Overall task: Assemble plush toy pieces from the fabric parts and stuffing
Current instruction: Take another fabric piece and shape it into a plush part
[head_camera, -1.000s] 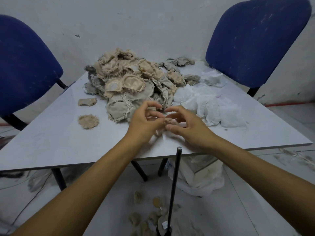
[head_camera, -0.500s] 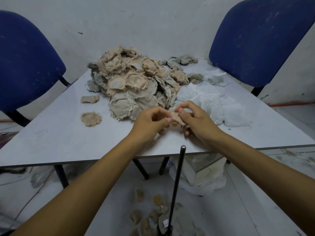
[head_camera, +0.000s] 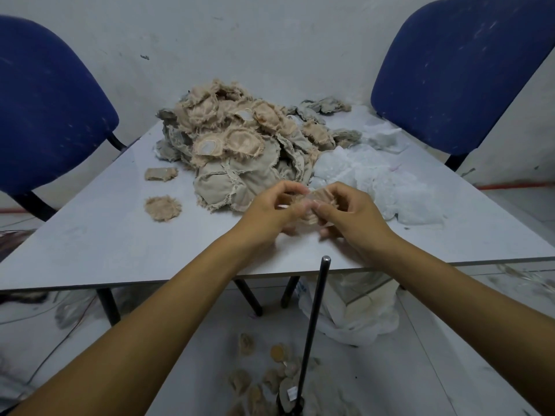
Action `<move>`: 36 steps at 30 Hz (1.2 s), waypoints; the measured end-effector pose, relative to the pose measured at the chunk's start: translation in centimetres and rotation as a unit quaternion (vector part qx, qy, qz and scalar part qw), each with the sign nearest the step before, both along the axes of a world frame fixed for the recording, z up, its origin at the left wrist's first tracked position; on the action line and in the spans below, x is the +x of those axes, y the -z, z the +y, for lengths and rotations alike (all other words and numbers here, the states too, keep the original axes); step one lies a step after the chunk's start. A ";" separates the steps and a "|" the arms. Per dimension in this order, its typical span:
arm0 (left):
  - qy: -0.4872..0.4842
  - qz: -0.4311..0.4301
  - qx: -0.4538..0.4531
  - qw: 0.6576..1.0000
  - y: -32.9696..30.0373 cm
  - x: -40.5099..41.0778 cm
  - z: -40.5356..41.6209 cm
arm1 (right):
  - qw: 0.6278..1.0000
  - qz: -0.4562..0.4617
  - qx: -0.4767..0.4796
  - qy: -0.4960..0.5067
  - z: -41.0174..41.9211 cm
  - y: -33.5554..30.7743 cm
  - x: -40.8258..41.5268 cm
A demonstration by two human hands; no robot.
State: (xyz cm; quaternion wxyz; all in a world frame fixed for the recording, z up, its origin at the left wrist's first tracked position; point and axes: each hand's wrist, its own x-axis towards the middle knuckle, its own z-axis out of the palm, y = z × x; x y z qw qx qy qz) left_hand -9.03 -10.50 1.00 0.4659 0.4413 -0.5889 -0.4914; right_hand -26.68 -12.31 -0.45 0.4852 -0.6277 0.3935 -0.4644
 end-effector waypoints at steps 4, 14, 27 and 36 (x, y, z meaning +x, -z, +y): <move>-0.038 0.009 -0.019 0.999 0.4 0.0 0.1 | 0.999 0.012 -0.015 -0.029 0.0 -0.2 -0.3; 0.122 0.146 0.119 0.975 -0.1 0.7 0.0 | 0.999 -0.020 0.023 -0.033 0.3 -0.5 -0.2; -0.199 -0.077 -0.092 0.973 0.8 -0.6 -0.5 | 0.997 0.013 0.012 -0.077 0.0 0.0 -0.8; 0.012 0.111 0.064 0.992 0.2 -0.6 -0.7 | 0.999 0.017 -0.041 0.013 0.6 0.0 -0.3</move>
